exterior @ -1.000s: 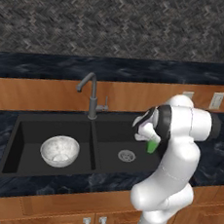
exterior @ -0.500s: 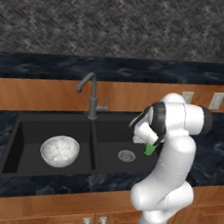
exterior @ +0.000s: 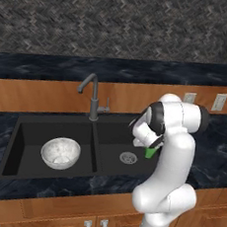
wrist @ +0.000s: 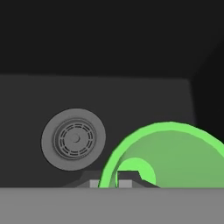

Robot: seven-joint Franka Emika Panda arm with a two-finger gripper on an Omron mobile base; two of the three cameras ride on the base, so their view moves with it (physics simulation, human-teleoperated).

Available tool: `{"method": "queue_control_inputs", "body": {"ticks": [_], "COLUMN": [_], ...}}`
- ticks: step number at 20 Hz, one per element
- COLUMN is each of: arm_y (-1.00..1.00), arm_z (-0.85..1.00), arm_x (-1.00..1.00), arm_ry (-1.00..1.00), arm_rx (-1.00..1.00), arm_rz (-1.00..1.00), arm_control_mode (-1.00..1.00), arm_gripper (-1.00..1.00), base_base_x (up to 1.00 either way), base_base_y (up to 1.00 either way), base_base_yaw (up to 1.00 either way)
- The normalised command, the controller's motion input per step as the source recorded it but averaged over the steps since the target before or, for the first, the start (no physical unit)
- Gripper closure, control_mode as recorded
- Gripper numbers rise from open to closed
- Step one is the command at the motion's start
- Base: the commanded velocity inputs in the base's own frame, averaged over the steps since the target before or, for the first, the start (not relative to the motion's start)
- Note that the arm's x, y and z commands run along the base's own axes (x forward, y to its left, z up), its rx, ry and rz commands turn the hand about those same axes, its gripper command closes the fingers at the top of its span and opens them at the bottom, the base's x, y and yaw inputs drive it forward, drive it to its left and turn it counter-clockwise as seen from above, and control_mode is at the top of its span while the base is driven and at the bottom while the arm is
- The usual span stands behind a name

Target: Place the bowl in the left basin and the cup in the right basin of the sink.

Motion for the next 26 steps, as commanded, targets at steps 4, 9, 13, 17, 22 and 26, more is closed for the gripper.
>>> {"method": "queue_control_inputs", "body": {"ticks": [4,9,13,17,22,26], "arm_y": [0.01,0.03,0.03,0.01,0.01,0.01], "arm_z": [-0.22,-0.25,-0.24,-0.23,-0.24,-0.25], "arm_x": [0.02,0.00,0.00,0.00,0.00,0.00], "arm_ry": [-0.04,-0.03,-0.02,-0.02,-0.02,-0.01], "arm_rx": [0.00,0.00,0.00,0.00,0.00,0.00], "arm_rz": [0.00,0.00,0.00,0.00,0.00,0.00], "arm_control_mode": [-1.00,-1.00,-1.00,-1.00,-1.00,-1.00], "arm_gripper": [1.00,1.00,1.00,1.00,1.00,1.00], "base_base_x": [0.00,0.00,0.00,0.00,0.00,0.00], "base_base_y": [0.00,0.00,0.00,0.00,0.00,0.00], "base_base_yaw": [0.00,0.00,0.00,0.00,0.00,0.00]}}
